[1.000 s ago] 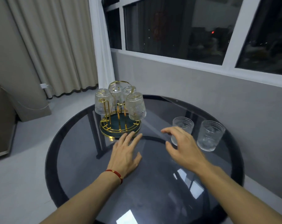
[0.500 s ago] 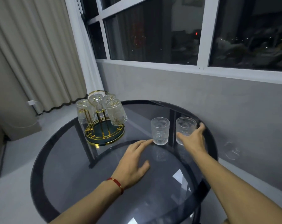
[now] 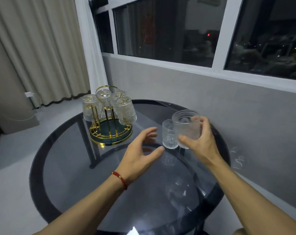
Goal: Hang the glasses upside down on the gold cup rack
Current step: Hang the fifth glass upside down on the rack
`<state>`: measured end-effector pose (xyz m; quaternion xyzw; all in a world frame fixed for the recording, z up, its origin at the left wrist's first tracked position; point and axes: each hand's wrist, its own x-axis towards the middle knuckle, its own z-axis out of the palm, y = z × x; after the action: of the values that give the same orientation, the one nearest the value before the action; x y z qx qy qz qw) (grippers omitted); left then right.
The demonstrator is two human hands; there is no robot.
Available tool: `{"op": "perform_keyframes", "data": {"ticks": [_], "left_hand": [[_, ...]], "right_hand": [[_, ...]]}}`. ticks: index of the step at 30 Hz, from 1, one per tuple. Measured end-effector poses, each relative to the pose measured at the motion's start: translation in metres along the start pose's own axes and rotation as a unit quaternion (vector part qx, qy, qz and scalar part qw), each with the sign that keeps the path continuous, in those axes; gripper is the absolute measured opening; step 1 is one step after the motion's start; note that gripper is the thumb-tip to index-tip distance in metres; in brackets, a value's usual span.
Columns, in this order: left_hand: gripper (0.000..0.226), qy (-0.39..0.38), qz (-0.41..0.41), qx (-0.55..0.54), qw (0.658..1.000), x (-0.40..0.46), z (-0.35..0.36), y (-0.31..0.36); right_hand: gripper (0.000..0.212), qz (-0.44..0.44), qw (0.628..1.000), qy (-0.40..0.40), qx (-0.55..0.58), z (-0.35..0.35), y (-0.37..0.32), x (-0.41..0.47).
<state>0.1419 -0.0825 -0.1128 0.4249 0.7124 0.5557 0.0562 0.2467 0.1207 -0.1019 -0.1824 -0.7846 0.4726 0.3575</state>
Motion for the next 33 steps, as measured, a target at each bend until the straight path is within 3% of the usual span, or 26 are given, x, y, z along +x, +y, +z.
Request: {"op": "perform_keyframes", "data": {"ticks": [3, 7, 10, 13, 16, 19, 22, 26, 33], "left_hand": [[0.08, 0.01, -0.036, -0.067, 0.997, 0.003, -0.011, 0.002], [0.08, 0.1, -0.078, -0.062, 0.99, 0.001, -0.039, -0.007], [0.079, 0.147, -0.123, -0.116, 0.974, 0.003, -0.063, -0.016], [0.078, 0.158, -0.173, -0.197, 0.952, 0.002, -0.079, -0.025], [0.081, 0.133, -0.203, -0.254, 0.936, 0.001, -0.089, -0.037], [0.063, 0.125, -0.208, -0.269, 0.932, 0.002, -0.106, -0.053], [0.038, 0.16, -0.198, -0.107, 0.961, 0.002, -0.12, -0.078], [0.041, 0.104, -0.135, 0.201, 0.965, 0.003, -0.119, -0.111], [0.055, 0.032, -0.111, 0.321, 0.94, 0.001, -0.111, -0.126]], "right_hand": [[0.072, -0.025, 0.987, -0.157, -0.009, 0.031, -0.02, -0.011], [0.065, -0.026, 0.971, -0.237, 0.017, 0.07, -0.026, -0.013], [0.065, 0.085, 0.95, -0.268, 0.132, 0.093, -0.024, -0.008], [0.055, 0.22, 0.889, -0.306, 0.261, 0.116, -0.017, -0.008], [0.047, 0.237, 0.875, -0.275, 0.322, 0.132, -0.018, -0.008], [0.055, 0.183, 0.917, -0.208, 0.287, 0.145, -0.032, 0.0], [0.066, 0.069, 0.98, -0.157, 0.102, 0.148, -0.054, 0.01], [0.061, -0.079, 0.983, -0.164, -0.012, 0.149, -0.089, 0.027], [0.07, -0.177, 0.967, -0.16, -0.086, 0.197, -0.155, 0.081]]}}
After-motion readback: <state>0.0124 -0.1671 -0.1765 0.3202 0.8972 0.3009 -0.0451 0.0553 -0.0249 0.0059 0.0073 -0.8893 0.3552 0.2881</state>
